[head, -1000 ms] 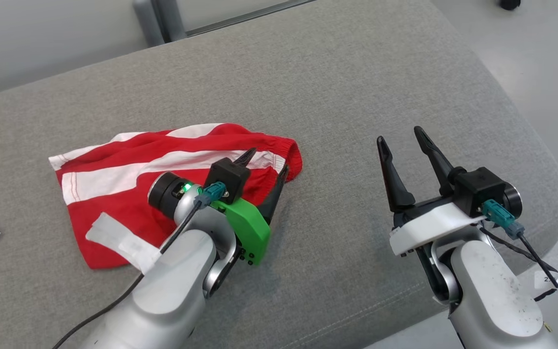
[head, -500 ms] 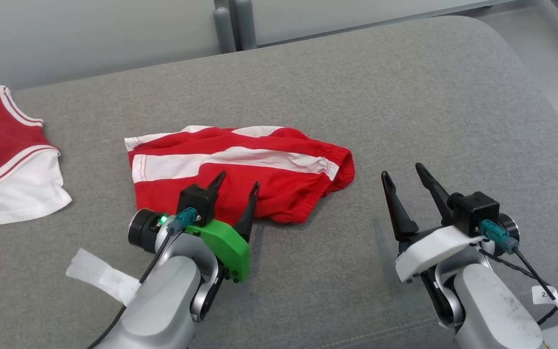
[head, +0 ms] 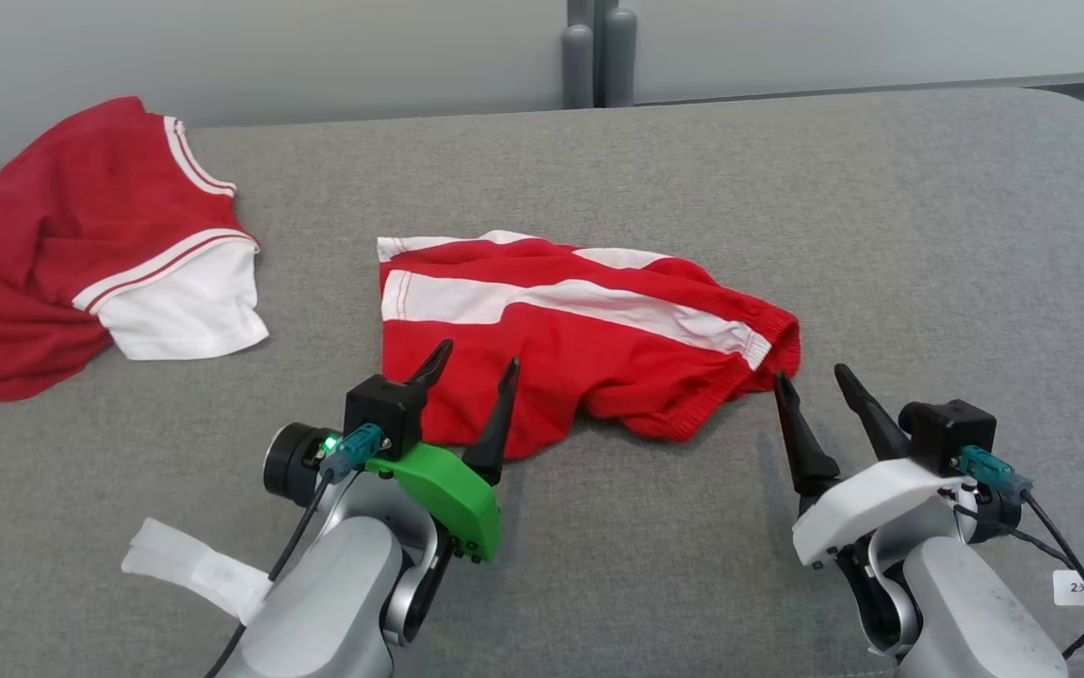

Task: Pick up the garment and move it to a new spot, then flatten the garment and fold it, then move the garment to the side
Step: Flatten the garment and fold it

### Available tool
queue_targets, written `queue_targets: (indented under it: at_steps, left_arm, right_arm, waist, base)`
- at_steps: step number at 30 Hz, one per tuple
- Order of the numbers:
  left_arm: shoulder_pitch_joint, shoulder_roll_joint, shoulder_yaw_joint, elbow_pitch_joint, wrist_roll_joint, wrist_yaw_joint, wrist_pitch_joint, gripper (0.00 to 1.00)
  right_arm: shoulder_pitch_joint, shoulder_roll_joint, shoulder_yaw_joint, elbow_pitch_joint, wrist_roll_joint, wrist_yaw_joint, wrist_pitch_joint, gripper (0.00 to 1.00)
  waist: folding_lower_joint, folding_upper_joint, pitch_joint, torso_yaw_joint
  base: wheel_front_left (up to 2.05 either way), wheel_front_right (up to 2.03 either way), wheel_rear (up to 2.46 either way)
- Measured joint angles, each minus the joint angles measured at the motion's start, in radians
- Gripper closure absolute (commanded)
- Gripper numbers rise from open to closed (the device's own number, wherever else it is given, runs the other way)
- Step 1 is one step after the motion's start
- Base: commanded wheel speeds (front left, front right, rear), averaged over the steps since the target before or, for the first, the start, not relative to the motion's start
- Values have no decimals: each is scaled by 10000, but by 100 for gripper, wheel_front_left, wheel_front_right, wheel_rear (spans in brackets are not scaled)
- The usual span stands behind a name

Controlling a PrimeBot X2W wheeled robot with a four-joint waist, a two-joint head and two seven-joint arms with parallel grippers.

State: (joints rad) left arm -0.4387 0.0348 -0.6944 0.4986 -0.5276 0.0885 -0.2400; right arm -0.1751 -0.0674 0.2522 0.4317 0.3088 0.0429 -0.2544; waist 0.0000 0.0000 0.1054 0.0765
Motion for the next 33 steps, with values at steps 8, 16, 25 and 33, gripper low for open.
queue_targets:
  at_steps: [8,16,25,33]
  left_arm:
    - [165,2,-2,-353,48,82,-77,0]
    - [356,8,132,-614,109,86,-84,0]
    - [607,109,366,-895,146,153,-86,0]
    - [790,127,502,-1070,286,184,-86,0]
  right_arm:
    - [-52,58,-491,602,742,96,0,0]
    - [-292,84,-872,1285,1394,203,0,0]
    - [-787,84,-988,1818,1425,274,0,0]
    - [-961,77,-1231,1987,1361,270,0,51]
  waist:
    - [0,0,68,964]
    - [0,0,161,1703]
    - [0,0,196,2053]
    - [0,0,215,2011]
  base:
    - [0,0,0]
    - [0,0,0]
    - [0,0,0]
    - [0,0,0]
